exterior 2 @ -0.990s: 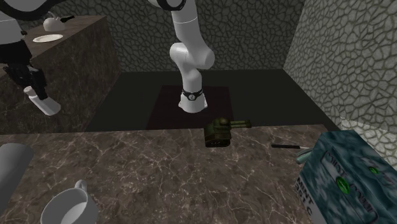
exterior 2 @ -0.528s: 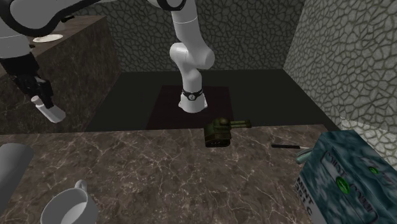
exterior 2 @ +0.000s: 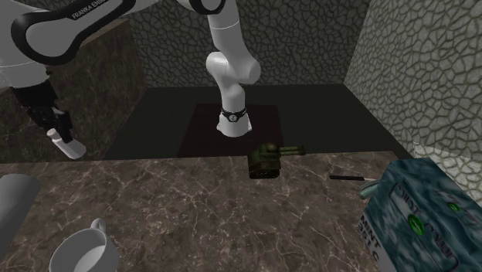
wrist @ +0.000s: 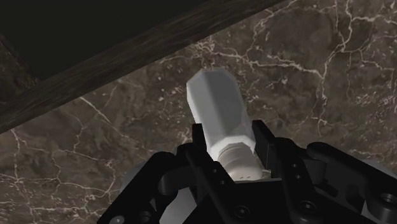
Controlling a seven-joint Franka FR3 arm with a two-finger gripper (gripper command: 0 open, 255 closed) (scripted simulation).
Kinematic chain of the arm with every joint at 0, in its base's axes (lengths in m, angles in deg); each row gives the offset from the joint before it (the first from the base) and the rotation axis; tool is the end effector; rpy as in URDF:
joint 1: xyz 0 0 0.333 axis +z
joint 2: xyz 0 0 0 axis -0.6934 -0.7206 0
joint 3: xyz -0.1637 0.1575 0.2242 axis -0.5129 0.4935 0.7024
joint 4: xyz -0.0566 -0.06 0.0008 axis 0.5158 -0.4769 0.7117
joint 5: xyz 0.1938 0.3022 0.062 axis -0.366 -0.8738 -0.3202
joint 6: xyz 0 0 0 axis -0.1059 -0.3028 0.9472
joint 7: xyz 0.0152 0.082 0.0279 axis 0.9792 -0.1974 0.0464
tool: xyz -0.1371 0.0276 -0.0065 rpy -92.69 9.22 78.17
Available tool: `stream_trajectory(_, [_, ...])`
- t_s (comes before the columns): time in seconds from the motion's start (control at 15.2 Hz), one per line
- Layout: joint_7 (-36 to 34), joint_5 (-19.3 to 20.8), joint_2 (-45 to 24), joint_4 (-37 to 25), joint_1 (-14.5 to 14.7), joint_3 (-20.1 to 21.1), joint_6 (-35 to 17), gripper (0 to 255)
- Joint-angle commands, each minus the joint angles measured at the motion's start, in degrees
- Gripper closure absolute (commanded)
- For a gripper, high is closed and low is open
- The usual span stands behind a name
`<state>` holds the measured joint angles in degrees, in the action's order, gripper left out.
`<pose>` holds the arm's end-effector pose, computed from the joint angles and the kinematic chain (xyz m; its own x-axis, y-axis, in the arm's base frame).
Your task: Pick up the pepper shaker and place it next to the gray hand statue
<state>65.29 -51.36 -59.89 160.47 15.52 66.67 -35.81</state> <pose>0.4102 -0.4507 0.4320 0.9525 -0.2926 0.0848 -0.2899 -0.9561 -0.0418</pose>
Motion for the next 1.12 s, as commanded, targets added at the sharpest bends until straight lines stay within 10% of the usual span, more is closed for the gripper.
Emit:
stream_trajectory(0.0, [0.35,-0.30,-0.44,1.07,-0.06,0.06,-1.48,255])
stream_trajectory(1.06, [1.78,-1.92,-2.90,5.30,-0.29,0.59,-7.89,255])
